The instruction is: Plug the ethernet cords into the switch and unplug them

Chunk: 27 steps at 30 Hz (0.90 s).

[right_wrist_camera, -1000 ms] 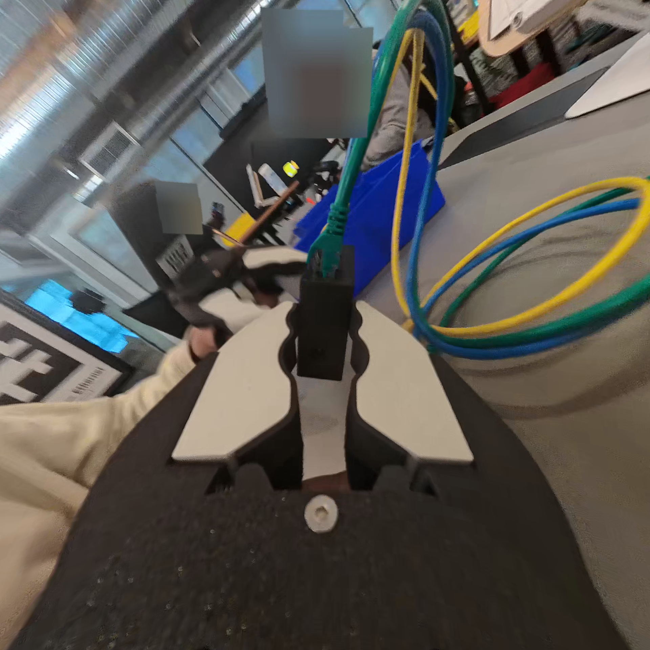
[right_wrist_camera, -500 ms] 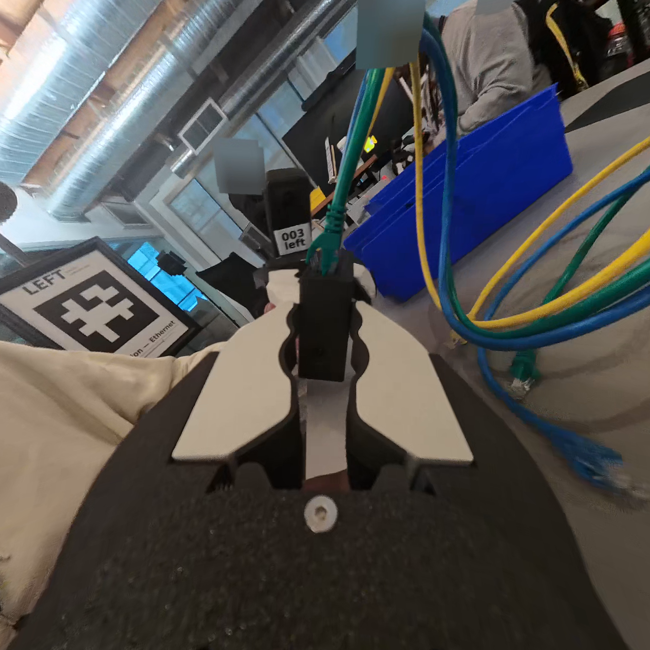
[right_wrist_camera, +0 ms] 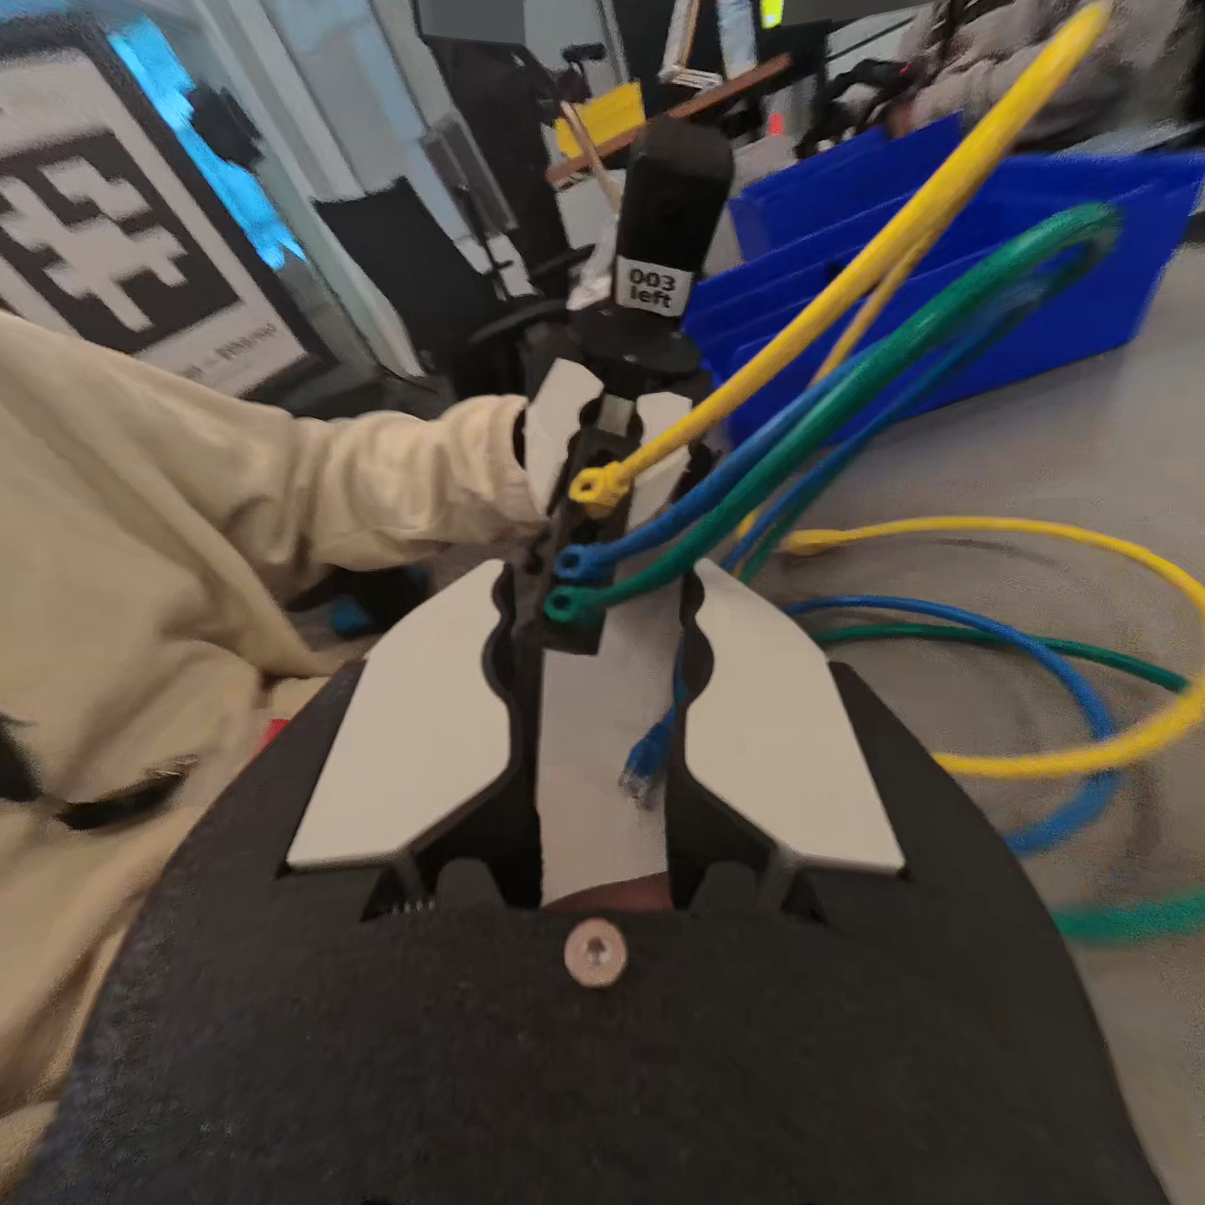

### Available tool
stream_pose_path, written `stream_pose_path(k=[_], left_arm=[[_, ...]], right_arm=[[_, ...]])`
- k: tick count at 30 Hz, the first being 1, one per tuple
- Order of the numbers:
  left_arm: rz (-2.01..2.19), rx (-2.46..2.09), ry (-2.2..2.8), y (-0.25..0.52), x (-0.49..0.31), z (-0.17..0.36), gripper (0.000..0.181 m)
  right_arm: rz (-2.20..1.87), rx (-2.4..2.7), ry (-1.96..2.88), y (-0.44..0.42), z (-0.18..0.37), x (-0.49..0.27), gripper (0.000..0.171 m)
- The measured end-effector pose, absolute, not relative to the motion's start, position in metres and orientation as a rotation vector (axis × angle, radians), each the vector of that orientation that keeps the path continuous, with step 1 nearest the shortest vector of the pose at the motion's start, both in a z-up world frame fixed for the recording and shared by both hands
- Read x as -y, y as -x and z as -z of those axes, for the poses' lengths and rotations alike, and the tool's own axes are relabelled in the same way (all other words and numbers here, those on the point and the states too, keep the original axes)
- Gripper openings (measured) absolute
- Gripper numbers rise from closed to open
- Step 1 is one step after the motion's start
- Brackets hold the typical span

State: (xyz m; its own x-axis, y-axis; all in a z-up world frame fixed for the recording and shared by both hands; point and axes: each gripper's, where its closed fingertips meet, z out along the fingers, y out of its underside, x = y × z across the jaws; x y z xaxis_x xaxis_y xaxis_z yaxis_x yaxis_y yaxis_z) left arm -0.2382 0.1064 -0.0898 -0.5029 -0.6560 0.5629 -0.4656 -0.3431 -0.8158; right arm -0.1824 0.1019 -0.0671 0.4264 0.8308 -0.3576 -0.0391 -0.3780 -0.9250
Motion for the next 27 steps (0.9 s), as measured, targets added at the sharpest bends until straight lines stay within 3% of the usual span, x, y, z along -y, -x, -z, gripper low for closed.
stream_pose_path(k=[2,3,5,8,11,19,25,27], left_arm=[[1.919,-1.769,1.494,0.237,-0.102,0.099,0.027],[1.891,-1.790,1.504,0.236,-0.101,0.103,0.027],[1.833,-1.762,1.536,0.235,-0.108,0.106,0.027],[1.751,-1.572,1.610,0.226,-0.137,0.103,0.029],[1.513,-1.343,1.683,0.218,-0.176,0.103,0.042],[0.517,-1.362,1.488,0.209,-0.176,0.113,0.062],[0.138,-1.329,1.228,0.196,-0.149,0.105,0.032],[0.115,-1.371,1.186,0.193,-0.139,0.108,0.047]], right_arm=[[-1.170,0.604,1.692,0.184,0.072,-0.111,0.033],[-1.194,0.591,1.697,0.186,0.075,-0.113,0.013],[-1.267,0.538,1.710,0.187,0.078,-0.117,0.004],[-1.176,0.405,1.730,0.181,0.085,-0.134,0.004],[-1.148,0.205,1.696,0.173,0.078,-0.151,0.003],[-1.144,-0.219,1.686,0.154,0.085,-0.170,0.003],[-1.230,-0.457,1.596,0.137,0.073,-0.170,0.002],[-1.256,-0.518,1.552,0.131,0.069,-0.170,0.002]])
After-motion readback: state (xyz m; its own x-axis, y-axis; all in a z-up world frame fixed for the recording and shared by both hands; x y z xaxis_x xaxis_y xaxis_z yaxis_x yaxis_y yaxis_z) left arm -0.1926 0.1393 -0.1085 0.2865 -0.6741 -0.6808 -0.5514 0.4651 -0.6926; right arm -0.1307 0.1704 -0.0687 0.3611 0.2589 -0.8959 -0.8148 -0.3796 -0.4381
